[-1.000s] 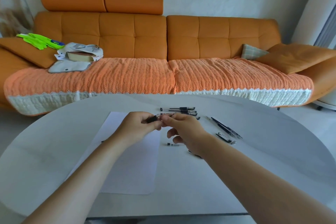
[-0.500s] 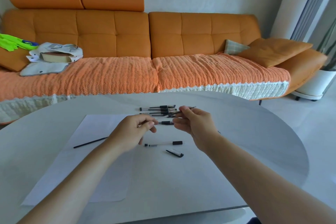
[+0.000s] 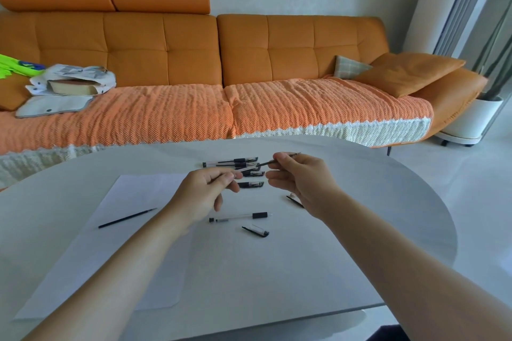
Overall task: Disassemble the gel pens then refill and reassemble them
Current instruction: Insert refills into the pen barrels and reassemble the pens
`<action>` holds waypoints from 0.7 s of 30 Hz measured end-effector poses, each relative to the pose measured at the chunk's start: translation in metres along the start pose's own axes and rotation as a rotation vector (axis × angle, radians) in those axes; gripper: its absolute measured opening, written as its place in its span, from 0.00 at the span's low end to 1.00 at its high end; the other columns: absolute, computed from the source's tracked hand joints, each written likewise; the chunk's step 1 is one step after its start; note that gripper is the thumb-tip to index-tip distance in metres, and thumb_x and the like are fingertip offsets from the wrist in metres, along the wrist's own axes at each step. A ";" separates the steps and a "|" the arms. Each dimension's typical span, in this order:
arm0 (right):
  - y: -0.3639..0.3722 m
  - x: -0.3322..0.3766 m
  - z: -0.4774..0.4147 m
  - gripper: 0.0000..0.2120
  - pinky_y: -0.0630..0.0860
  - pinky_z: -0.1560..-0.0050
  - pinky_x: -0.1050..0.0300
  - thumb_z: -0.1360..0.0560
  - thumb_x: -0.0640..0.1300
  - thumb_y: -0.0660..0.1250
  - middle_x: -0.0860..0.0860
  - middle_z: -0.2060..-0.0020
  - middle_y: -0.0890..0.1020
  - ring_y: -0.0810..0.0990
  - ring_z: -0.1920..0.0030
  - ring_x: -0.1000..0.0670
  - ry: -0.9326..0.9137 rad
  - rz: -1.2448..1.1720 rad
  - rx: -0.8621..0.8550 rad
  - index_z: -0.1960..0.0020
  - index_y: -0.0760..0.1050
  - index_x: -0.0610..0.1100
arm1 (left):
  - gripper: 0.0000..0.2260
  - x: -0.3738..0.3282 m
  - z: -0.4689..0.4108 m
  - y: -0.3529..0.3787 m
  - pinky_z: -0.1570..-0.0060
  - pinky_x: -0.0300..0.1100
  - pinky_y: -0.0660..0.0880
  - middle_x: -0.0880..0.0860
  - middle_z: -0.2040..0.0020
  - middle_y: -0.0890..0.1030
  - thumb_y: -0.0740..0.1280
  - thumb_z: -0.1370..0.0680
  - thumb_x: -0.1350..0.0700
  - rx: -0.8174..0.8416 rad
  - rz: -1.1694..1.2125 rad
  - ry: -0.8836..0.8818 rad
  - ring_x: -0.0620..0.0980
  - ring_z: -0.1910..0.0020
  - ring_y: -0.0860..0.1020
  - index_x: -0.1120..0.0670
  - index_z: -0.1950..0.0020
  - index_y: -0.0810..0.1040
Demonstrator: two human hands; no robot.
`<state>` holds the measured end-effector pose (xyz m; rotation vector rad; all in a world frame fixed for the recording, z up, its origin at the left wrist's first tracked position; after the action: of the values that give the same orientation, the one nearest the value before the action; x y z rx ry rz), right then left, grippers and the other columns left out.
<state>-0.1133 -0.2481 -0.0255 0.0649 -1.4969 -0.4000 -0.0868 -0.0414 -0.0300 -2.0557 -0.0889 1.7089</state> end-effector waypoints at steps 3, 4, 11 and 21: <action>-0.004 0.002 0.001 0.07 0.83 0.59 0.55 0.21 0.39 0.67 0.42 0.59 0.84 0.84 0.60 0.45 0.004 0.000 -0.001 0.49 0.79 0.34 | 0.10 -0.001 0.000 0.004 0.71 0.29 0.66 0.45 0.58 0.83 0.61 0.17 0.54 -0.010 0.056 -0.014 0.45 0.73 0.70 0.48 0.46 0.83; -0.004 0.002 0.002 0.07 0.83 0.59 0.55 0.21 0.39 0.67 0.42 0.59 0.84 0.84 0.61 0.45 0.004 -0.002 0.000 0.49 0.79 0.34 | 0.10 -0.002 0.000 0.005 0.70 0.30 0.67 0.46 0.58 0.83 0.61 0.17 0.55 -0.015 0.073 -0.017 0.44 0.74 0.70 0.49 0.46 0.83; -0.003 0.004 0.003 0.08 0.84 0.59 0.55 0.21 0.39 0.67 0.41 0.57 0.84 0.84 0.60 0.45 0.011 -0.015 -0.004 0.47 0.79 0.33 | 0.11 -0.002 0.001 0.005 0.65 0.38 0.65 0.44 0.61 0.80 0.61 0.17 0.54 -0.016 0.147 -0.030 0.43 0.73 0.70 0.48 0.44 0.83; 0.009 0.012 0.010 0.07 0.83 0.60 0.52 0.21 0.40 0.68 0.46 0.52 0.86 0.86 0.56 0.47 -0.018 0.374 0.210 0.45 0.81 0.41 | 0.07 -0.008 0.000 0.012 0.65 0.34 0.72 0.44 0.60 0.84 0.66 0.20 0.53 0.040 -0.039 0.050 0.44 0.71 0.73 0.45 0.48 0.83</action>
<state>-0.1205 -0.2415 -0.0110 -0.0529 -1.5260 0.0581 -0.0915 -0.0551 -0.0274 -2.0522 -0.0781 1.6223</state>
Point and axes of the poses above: each hand's wrist, its own z-axis away from the middle knuckle, its own y-axis out of the palm, x = y × z, the point moved 4 cm from there along -z, towards the middle knuckle
